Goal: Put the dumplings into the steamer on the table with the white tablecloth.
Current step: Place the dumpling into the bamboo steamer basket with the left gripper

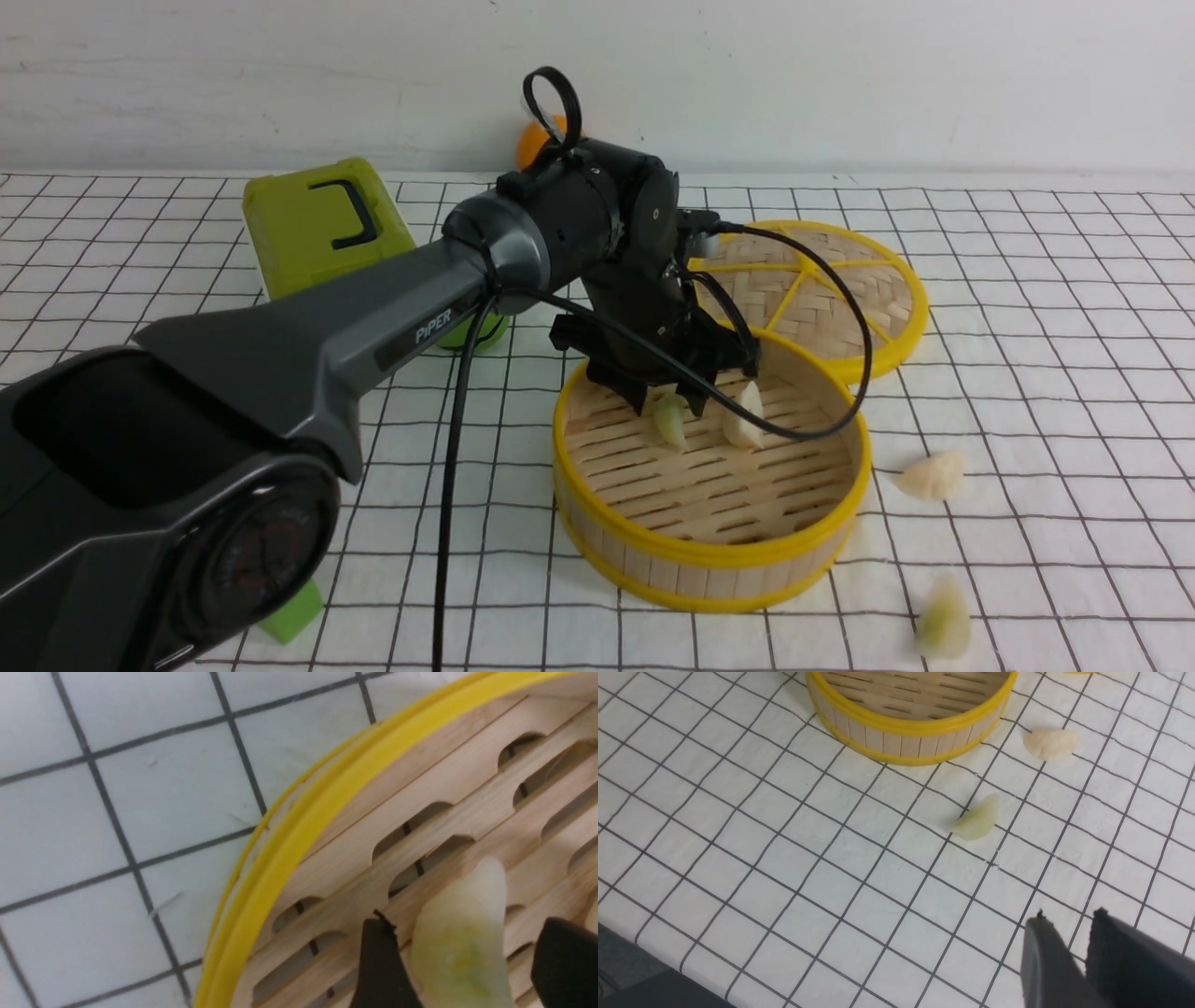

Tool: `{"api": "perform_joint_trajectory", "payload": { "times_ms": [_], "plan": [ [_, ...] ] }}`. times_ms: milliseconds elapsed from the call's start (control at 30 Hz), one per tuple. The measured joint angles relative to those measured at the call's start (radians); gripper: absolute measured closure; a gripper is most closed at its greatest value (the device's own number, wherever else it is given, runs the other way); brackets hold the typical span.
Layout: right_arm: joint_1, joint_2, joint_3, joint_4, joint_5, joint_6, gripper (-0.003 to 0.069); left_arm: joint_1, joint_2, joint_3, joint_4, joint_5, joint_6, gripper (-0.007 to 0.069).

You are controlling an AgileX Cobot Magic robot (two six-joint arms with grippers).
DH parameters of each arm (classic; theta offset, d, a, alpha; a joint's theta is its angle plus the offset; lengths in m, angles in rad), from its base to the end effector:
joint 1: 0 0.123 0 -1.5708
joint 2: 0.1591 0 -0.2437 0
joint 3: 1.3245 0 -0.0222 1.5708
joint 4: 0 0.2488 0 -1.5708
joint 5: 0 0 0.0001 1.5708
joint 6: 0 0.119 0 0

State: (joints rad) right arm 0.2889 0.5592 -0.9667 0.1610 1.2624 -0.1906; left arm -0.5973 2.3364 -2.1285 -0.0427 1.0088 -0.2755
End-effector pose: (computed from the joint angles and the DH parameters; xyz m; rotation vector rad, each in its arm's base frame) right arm 0.1001 0.0487 0.3396 -0.5735 2.2658 0.2525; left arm 0.4069 -0.2819 0.1543 0.4195 2.7098 -0.3112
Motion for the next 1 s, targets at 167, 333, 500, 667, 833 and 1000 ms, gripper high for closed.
{"api": "perform_joint_trajectory", "payload": {
  "times_ms": [167,333,500,667,833,1000],
  "plan": [
    [0.0,0.0,0.0,0.0,-0.002,0.0,0.0506,0.0,-0.085,-0.067,0.075,0.157,0.018,0.0193],
    [0.0,0.013,0.0,0.0,-0.031,0.0,0.0503,0.0,-0.27,-0.117,0.159,0.225,0.037,0.021],
    [0.0,0.059,0.0,0.0,-0.077,0.0,0.0503,0.0,-0.448,-0.092,0.175,0.231,0.045,0.0237],
    [0.0,0.176,-0.002,0.013,-0.125,0.0,0.0503,0.0,-0.7,0.099,0.175,0.231,0.049,0.03],
    [0.0,0.334,-0.023,0.023,-0.154,0.0,0.0503,0.0,-0.958,0.408,0.178,0.231,0.05,0.0372],
    [0.0,0.482,-0.062,0.023,-0.197,0.003,0.0502,0.0,-1.215,0.764,0.178,0.231,0.05,0.0433]
  ]
}}
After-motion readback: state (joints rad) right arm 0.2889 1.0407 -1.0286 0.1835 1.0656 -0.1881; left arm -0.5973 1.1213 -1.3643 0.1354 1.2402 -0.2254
